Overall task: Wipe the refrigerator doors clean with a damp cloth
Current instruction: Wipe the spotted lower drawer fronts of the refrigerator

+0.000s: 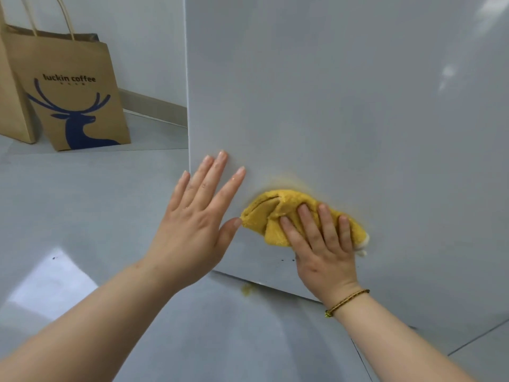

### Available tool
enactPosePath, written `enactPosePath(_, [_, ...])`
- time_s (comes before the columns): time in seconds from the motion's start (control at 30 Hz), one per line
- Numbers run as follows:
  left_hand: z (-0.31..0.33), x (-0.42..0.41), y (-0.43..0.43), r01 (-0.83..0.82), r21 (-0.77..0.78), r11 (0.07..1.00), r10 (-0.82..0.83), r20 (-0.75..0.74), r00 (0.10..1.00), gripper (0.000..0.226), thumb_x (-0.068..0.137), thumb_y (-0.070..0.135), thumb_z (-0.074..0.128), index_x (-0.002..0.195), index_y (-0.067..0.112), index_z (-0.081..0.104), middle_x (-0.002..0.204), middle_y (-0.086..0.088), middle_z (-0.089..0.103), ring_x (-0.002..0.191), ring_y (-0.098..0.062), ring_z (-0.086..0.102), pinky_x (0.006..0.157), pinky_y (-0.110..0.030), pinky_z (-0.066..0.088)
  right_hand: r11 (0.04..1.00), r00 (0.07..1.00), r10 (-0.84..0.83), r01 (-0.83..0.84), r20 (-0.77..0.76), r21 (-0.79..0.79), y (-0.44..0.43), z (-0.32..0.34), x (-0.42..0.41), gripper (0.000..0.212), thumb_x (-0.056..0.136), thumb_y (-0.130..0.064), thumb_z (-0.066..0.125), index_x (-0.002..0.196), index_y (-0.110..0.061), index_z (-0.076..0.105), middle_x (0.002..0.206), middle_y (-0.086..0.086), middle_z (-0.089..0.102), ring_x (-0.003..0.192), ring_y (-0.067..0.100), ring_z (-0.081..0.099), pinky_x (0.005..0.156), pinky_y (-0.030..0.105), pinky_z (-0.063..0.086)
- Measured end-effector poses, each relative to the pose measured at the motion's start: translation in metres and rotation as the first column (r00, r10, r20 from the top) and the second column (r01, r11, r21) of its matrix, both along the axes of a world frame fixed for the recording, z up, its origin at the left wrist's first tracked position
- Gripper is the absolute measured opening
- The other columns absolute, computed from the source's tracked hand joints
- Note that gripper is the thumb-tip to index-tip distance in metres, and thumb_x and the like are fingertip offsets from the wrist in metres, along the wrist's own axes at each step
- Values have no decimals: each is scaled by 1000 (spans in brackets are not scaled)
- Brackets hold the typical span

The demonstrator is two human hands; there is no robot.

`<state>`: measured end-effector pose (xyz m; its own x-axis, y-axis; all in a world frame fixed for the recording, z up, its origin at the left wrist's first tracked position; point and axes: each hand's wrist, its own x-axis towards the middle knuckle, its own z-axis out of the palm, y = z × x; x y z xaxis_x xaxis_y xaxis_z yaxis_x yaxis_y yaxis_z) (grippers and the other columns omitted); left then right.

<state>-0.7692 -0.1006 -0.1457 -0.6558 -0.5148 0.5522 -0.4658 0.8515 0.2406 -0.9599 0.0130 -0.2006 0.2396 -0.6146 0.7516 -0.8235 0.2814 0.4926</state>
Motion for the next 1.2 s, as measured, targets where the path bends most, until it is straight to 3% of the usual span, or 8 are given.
enactPosePath(0.2, [-4, -3, 0, -46, -32, 998, 46, 19, 999, 57, 88, 37, 31, 141, 19, 19, 146, -5, 15, 136, -20, 4, 109, -27, -3, 952, 992, 77, -44, -99, 302, 21, -82, -16, 61, 89, 1, 12, 147, -11, 0, 155, 6, -13, 144, 24, -9, 118, 38, -7])
enactPosePath(0.33, [-1, -4, 3, -54, -35, 998, 55, 27, 998, 57, 87, 34, 30, 140, 19, 20, 147, -14, 23, 134, -23, 10, 109, -26, -4, 894, 976, 146, -59, -165, 443, 30, -99, -22, 59, 88, 5, 10, 145, -3, -5, 153, 11, -19, 142, 26, -13, 118, 37, -8])
enactPosePath(0.43, [1, -9, 13, -36, -53, 998, 36, -5, 999, 56, 86, 31, 33, 139, 16, 23, 145, -18, 27, 133, -25, 14, 110, -26, -3, 896, 959, 161, -43, -233, 442, 37, -78, -27, 60, 86, 2, 20, 143, -9, 5, 152, 12, -21, 142, 27, -17, 117, 37, -8])
enactPosePath(0.57, [-7, -27, 28, 22, -130, 991, -26, -33, 999, 55, 84, 27, 36, 137, 14, 29, 143, -19, 31, 132, -28, 18, 109, -31, 3, 972, 992, 64, -38, -105, 232, 56, -13, -45, 50, 91, -2, 21, 135, -23, 34, 154, 3, 7, 144, 20, -3, 116, 37, 3])
enactPosePath(0.7, [-20, -46, 36, -45, -119, 992, 38, -60, 997, 56, 84, 30, 36, 137, 14, 28, 143, -21, 16, 133, -30, 2, 111, -28, -1, 1000, 999, 7, -6, -50, 19, 81, 18, -75, 75, 80, -11, 48, 146, -24, 16, 156, 0, -2, 144, 21, 1, 118, 39, 2])
enactPosePath(0.8, [-25, -52, 38, -82, -129, 988, 72, -78, 994, 57, 83, 28, 37, 137, 12, 27, 142, -22, 13, 133, -33, 1, 112, -29, -3, 1000, 999, -16, 16, -33, -3, 86, -8, -82, 80, 78, -13, 48, 147, -23, 10, 156, 1, -4, 144, 23, -1, 118, 40, 0])
enactPosePath(0.93, [-30, -55, 49, -50, -151, 987, 43, -51, 998, 59, 82, 25, 38, 138, 14, 26, 143, -18, 15, 135, -29, 5, 113, -31, -1, 992, 999, -50, 49, 7, 117, 88, -66, -74, 58, 94, -7, 20, 148, -22, 3, 156, 2, -9, 144, 24, -5, 118, 40, -2])
enactPosePath(1.2, [-39, -72, 82, 141, -133, 981, -132, 71, 989, 59, 79, 28, 37, 135, 16, 29, 142, -12, 20, 133, -28, 15, 110, -33, 5, 896, 989, -7, 73, -151, 439, 100, -107, -73, 55, 92, -1, 5, 146, -11, -4, 152, 9, -22, 142, 28, -15, 117, 38, -5])
